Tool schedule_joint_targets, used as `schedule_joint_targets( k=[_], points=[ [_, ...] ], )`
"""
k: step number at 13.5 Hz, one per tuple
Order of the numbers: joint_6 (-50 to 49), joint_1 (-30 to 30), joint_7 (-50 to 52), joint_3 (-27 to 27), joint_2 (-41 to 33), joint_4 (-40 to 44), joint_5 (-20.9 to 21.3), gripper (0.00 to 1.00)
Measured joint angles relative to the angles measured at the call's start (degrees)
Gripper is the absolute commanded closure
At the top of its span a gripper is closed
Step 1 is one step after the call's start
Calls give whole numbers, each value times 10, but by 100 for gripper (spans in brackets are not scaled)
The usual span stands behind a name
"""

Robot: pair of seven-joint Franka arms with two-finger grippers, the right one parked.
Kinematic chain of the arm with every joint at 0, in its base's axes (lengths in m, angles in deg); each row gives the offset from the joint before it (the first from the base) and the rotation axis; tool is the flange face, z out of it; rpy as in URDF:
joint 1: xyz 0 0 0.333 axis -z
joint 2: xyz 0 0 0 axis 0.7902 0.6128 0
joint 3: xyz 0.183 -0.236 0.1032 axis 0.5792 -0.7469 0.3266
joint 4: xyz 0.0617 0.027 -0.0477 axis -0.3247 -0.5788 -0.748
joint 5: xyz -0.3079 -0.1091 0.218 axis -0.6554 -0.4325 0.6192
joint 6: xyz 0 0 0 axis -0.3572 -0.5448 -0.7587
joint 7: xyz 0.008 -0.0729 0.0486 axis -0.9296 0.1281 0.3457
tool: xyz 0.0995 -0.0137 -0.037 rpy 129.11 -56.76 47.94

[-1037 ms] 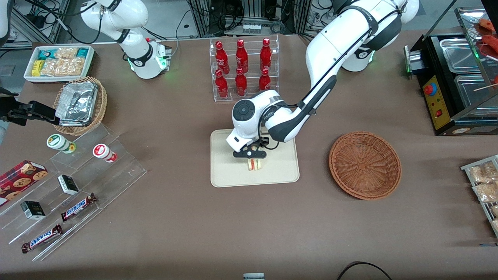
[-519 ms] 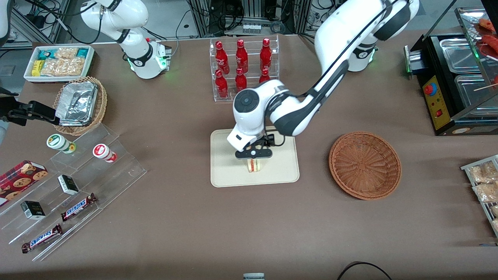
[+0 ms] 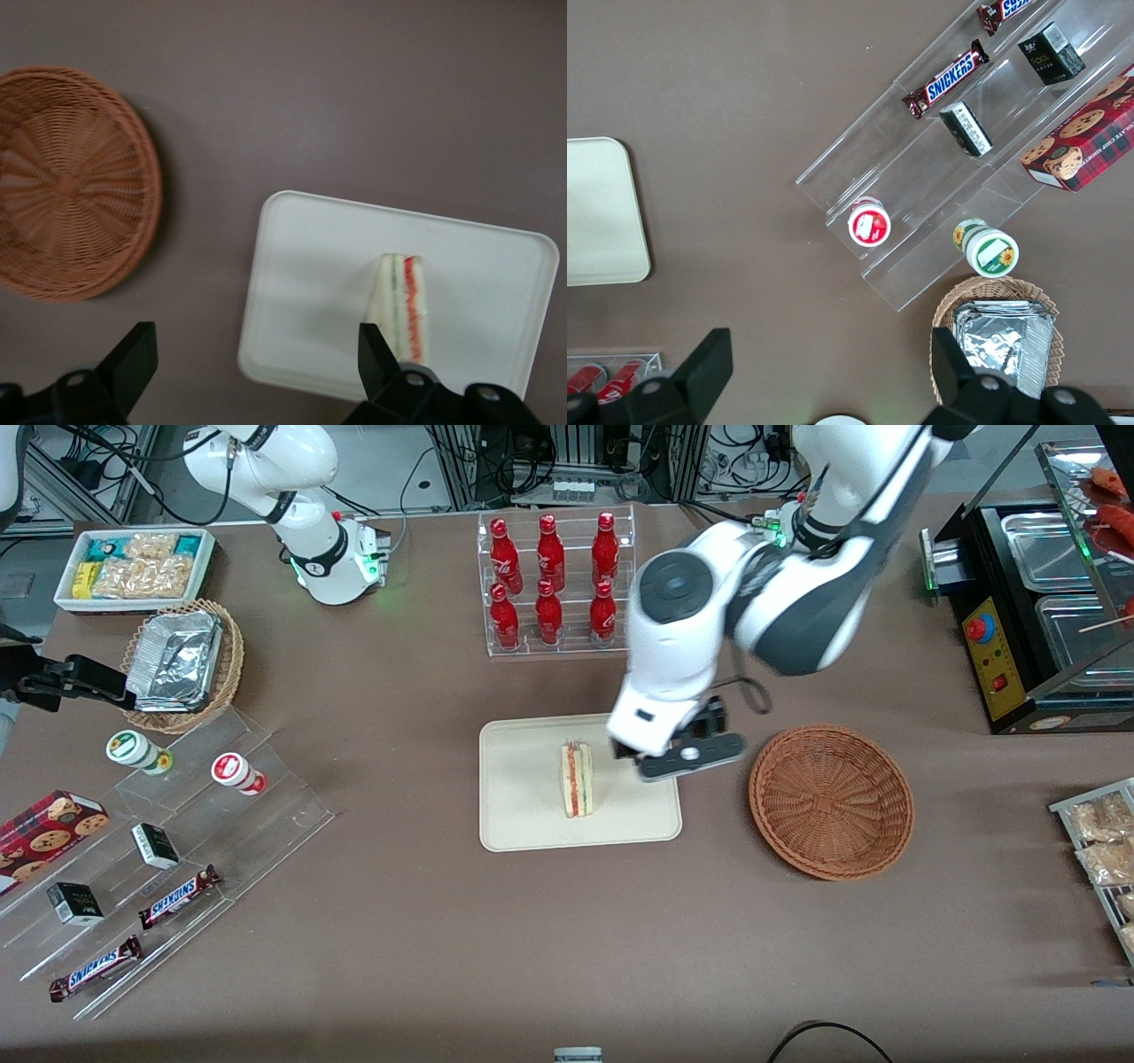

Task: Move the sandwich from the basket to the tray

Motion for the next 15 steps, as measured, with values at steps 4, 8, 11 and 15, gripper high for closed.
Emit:
schedule_joint_targets(
  k=[4, 8, 11, 15],
  points=[
    [-62, -112, -151, 2, -86, -20, -55, 0],
    [-98, -192, -283, 3, -145, -39, -88, 0],
    [-101, -260, -396, 4, -196, -76, -126, 0],
    [-117, -229, -492, 106, -253, -113, -137, 0]
  ],
)
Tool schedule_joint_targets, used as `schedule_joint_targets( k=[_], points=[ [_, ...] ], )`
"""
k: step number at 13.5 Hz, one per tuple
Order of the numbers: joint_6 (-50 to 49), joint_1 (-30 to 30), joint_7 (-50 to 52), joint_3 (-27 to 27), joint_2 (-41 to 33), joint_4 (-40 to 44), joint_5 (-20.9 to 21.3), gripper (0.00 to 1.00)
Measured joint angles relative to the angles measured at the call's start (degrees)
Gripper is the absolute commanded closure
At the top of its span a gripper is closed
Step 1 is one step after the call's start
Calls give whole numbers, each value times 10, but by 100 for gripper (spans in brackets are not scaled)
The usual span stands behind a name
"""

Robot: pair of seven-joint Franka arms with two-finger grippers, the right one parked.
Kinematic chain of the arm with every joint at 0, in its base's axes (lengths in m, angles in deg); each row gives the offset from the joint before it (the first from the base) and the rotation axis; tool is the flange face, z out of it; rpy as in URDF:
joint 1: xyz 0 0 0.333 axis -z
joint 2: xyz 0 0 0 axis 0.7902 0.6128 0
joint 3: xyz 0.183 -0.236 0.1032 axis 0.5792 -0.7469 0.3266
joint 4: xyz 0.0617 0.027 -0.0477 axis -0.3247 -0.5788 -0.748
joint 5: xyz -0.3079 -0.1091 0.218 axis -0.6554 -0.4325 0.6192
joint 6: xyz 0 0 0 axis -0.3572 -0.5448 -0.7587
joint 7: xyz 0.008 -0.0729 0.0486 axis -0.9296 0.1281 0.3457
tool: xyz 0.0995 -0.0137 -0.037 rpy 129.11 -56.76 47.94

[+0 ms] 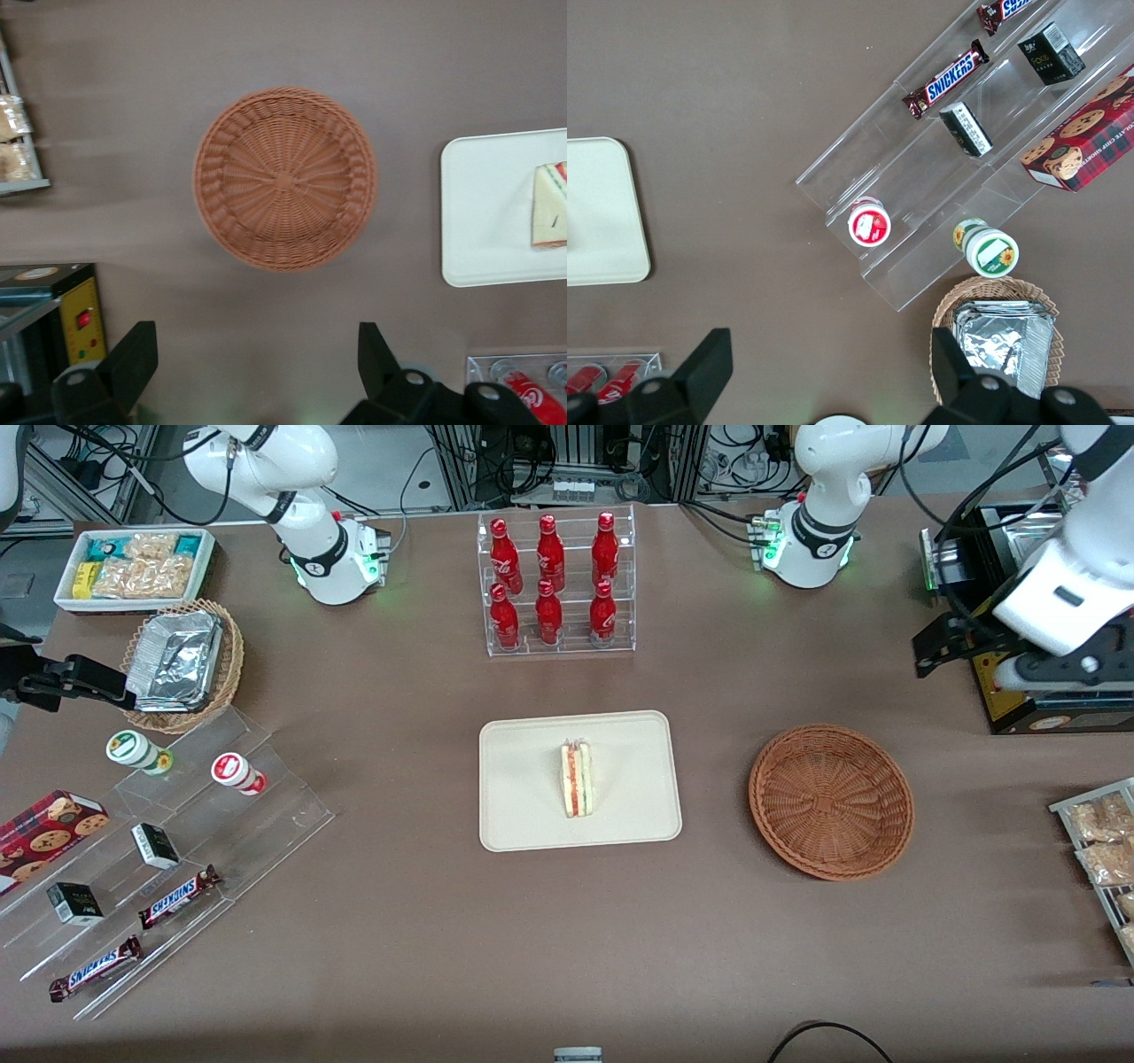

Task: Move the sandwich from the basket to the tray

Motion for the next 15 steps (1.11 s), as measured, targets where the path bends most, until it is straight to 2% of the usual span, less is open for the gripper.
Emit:
schedule_joint_targets(
  k=[2, 4, 8, 15],
  points=[
    [0, 55, -14, 77, -13, -9, -1, 0],
    [2, 91, -19, 118, -11, -9, -1, 0],
    [9, 110, -19, 126, 17, 11, -4, 0],
    [11, 109, -19, 127, 94, 102, -4, 0]
  ],
)
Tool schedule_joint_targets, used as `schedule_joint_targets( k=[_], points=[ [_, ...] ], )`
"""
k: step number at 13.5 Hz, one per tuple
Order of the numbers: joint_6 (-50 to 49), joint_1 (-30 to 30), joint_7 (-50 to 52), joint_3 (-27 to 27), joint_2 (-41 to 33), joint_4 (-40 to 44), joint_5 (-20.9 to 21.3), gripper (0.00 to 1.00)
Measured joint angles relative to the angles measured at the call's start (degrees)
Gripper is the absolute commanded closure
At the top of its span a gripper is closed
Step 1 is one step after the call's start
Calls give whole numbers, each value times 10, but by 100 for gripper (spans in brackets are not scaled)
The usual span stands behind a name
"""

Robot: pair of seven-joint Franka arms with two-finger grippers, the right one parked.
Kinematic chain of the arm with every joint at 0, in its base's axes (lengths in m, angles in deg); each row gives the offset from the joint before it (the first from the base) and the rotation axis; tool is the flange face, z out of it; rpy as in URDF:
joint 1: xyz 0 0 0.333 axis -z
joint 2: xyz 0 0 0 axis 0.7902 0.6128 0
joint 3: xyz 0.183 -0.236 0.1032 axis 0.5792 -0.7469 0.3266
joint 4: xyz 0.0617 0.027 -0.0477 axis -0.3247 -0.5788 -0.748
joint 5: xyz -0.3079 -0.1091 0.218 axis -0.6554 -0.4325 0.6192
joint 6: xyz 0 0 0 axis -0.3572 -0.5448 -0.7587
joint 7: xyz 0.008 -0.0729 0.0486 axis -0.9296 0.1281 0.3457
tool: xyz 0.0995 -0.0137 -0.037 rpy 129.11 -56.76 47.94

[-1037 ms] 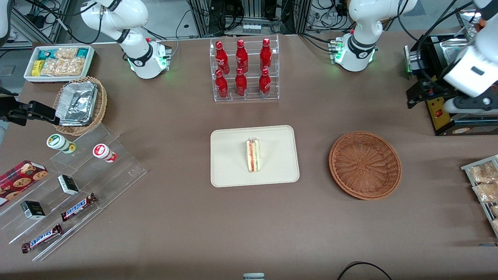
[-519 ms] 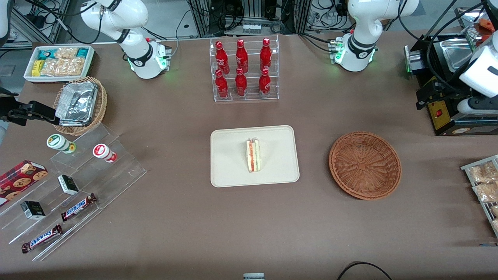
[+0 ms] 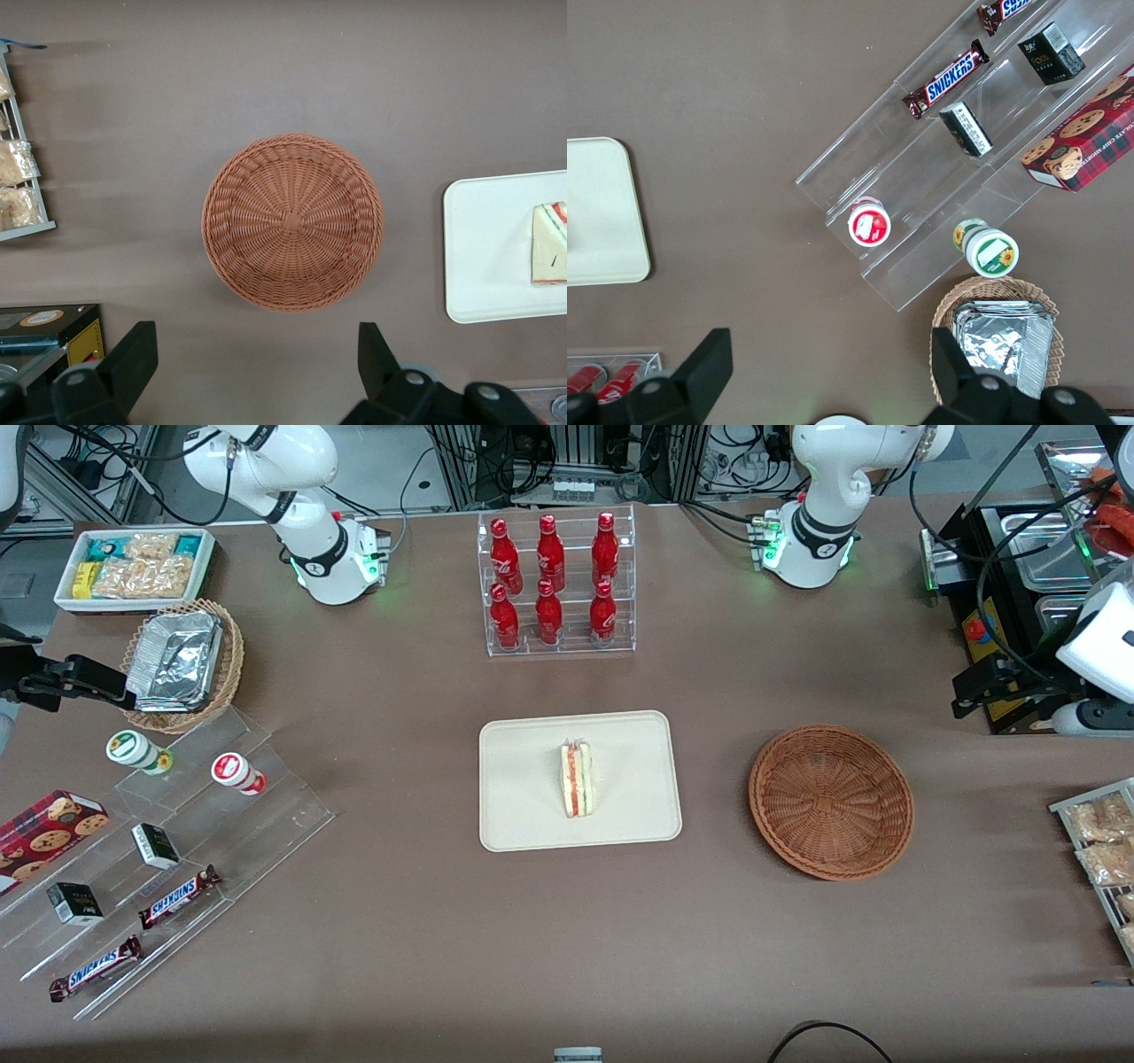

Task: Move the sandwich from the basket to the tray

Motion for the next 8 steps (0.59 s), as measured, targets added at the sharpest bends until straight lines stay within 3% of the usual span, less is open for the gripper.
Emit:
schedule_joint_targets(
  k=[8],
  points=[
    [-59, 0, 0, 5, -28, -1, 0, 0]
  ],
)
